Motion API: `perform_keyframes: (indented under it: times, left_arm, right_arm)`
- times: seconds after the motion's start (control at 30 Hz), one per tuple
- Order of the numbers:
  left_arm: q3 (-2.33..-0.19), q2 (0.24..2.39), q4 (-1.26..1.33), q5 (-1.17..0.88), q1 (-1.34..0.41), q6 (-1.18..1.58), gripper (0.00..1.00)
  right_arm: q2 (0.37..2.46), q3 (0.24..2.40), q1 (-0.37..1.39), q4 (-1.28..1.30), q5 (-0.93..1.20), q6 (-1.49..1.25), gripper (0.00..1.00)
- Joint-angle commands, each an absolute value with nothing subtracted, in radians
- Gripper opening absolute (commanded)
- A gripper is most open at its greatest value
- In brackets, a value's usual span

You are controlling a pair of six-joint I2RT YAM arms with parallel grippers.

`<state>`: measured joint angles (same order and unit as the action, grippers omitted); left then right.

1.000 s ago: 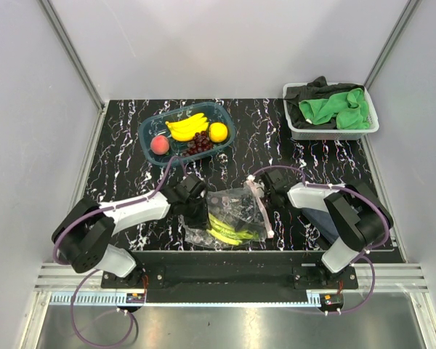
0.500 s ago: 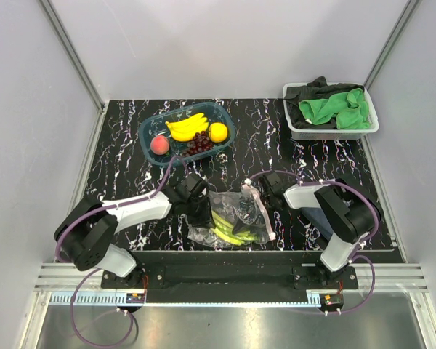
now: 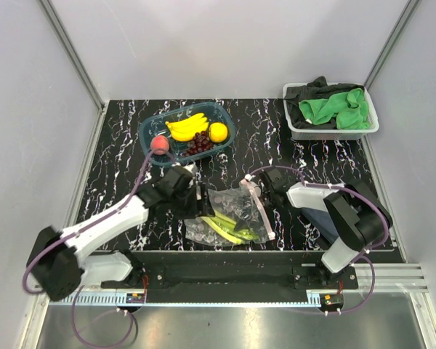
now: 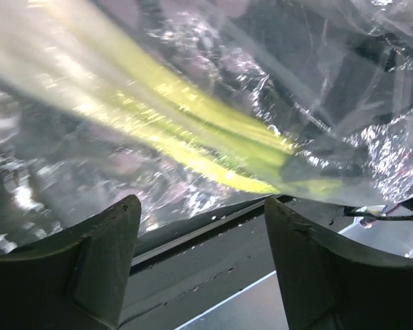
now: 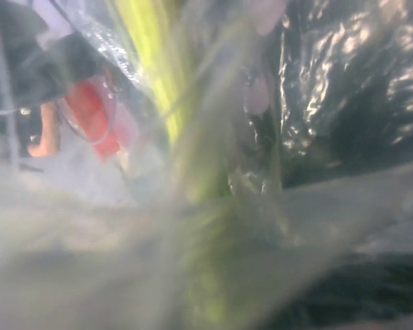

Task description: Open the zip-top bag and remove the fake food

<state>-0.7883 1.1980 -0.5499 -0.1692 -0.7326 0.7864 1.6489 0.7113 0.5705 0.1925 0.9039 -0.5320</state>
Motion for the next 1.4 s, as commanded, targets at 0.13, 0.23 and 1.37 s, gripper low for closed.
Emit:
perform_keyframes:
  times: [0.13,0.23,1.37]
  left_arm:
    - [-0.652,1.019,-0.674,-0.129,-0.629,0.836,0.85]
    - [-0.6,1.038,-0.623,-0.213,-0.586,0.841,0.85]
    - [-0.839,1.302,-0.819,0.219,-0.431,0.634,0.0]
  right_arm:
    - [1.571,0.817,0.58,0.256,0.902,-0.545,0.01]
    - [1.572,0.841,0.58,0.261,0.902,-0.557,0.0]
    - [1.491,0.94,0.52,0.429,0.879,-0.466,0.0]
